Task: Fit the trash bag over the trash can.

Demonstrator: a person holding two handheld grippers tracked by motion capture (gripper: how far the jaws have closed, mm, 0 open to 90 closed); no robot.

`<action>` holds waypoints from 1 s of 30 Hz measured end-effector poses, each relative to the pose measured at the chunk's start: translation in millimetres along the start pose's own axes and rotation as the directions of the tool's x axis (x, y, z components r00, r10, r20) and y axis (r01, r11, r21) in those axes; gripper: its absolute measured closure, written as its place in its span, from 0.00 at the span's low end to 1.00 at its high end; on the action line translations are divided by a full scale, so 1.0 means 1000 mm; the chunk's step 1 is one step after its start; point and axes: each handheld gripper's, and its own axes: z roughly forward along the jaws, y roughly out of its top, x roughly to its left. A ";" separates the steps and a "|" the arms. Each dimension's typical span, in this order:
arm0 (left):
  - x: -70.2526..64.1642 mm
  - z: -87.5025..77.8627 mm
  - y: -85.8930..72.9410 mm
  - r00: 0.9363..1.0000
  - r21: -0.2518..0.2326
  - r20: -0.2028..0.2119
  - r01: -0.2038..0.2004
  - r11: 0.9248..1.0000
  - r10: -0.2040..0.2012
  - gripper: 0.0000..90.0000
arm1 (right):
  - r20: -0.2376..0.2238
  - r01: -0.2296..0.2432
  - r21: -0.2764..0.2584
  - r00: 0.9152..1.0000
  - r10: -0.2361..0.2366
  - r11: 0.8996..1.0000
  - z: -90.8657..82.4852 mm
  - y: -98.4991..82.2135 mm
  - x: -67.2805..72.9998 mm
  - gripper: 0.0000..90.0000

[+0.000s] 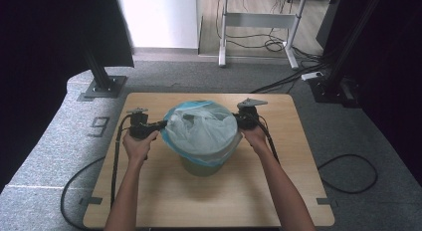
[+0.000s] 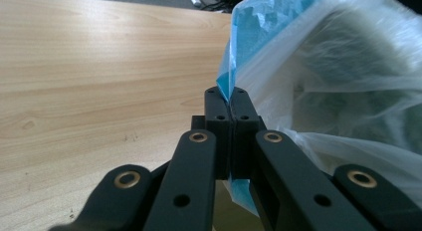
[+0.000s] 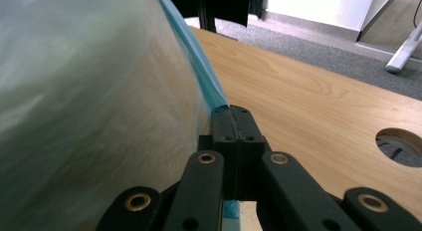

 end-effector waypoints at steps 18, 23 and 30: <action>0.015 0.007 -0.029 0.999 0.081 -0.026 0.030 0.996 -0.028 0.99 | 0.054 -0.123 -0.026 0.991 0.124 0.992 -0.022 -0.034 -0.022 0.78; 0.015 -0.002 -0.029 0.999 0.053 -0.012 0.030 0.998 -0.030 0.99 | 0.034 -0.070 -0.071 0.997 0.072 0.995 -0.061 -0.028 -0.010 0.64; 0.013 -0.011 -0.030 1.000 0.025 -0.011 0.023 0.999 -0.022 0.99 | -0.119 -0.031 -0.090 0.993 0.020 0.995 -0.110 -0.050 0.046 0.42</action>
